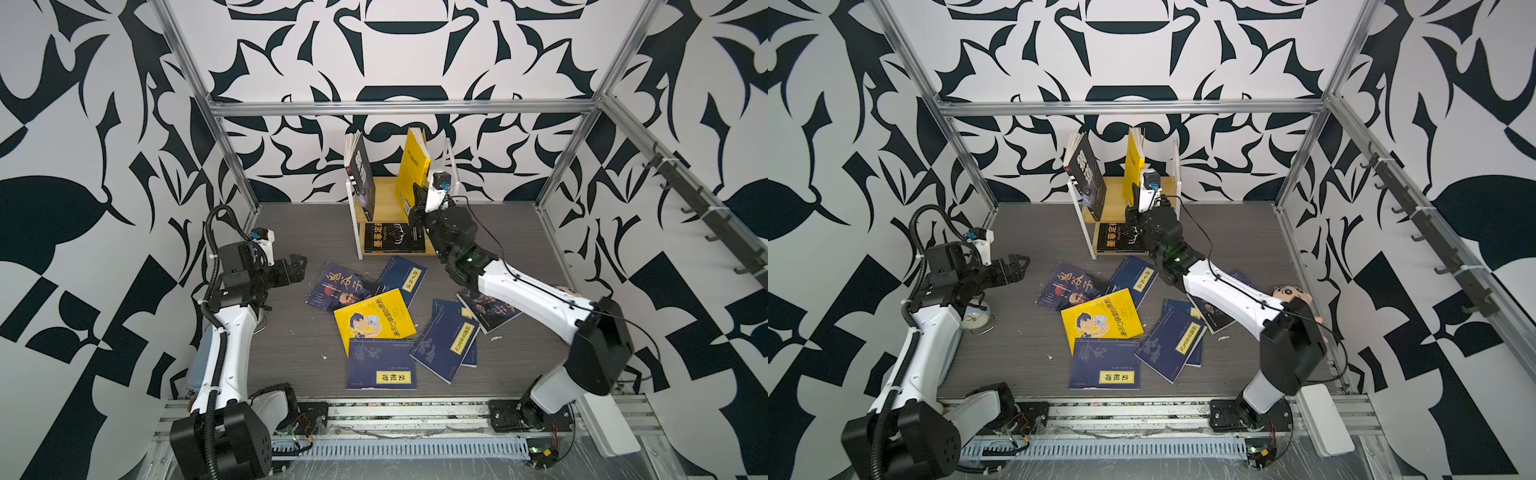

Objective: Stacking books/files
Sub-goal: Place the book on the bookshelf.

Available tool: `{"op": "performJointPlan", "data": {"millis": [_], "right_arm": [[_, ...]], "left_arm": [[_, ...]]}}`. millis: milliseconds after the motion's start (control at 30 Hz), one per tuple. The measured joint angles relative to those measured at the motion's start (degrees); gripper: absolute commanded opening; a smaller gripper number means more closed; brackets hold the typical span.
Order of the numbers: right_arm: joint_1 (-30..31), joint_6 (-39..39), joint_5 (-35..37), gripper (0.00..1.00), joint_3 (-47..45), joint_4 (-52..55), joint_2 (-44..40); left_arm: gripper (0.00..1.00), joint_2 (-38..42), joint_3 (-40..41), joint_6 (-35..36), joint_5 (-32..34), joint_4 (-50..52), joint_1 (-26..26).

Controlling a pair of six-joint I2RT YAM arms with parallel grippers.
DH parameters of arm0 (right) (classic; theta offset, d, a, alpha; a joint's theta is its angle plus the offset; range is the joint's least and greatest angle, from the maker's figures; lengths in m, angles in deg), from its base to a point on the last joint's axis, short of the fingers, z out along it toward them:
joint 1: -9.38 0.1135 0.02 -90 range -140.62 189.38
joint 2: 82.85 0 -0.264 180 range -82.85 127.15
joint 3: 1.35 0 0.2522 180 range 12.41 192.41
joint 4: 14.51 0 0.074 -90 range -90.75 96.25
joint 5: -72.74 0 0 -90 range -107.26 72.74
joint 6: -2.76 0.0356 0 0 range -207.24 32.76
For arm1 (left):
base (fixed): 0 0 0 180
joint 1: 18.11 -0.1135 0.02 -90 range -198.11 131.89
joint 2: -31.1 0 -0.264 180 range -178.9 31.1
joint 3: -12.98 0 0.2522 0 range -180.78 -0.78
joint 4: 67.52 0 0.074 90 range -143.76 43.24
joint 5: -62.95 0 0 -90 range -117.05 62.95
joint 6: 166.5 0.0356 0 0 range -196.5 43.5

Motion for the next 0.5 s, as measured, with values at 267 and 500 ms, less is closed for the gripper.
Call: {"op": "performJointPlan", "data": {"millis": [267, 500], "right_arm": [[0.4, -4.1, 2.0, 0.00, 7.7, -8.1, 14.5], [1.1, -8.1, 4.7, 0.00, 10.5, -13.0, 18.8]], "left_arm": [[1.00, 0.4, 0.2, -0.5, -1.5, -0.2, -0.8], [1.00, 0.4, 0.2, -1.5, -3.0, -0.2, -0.8]]}}
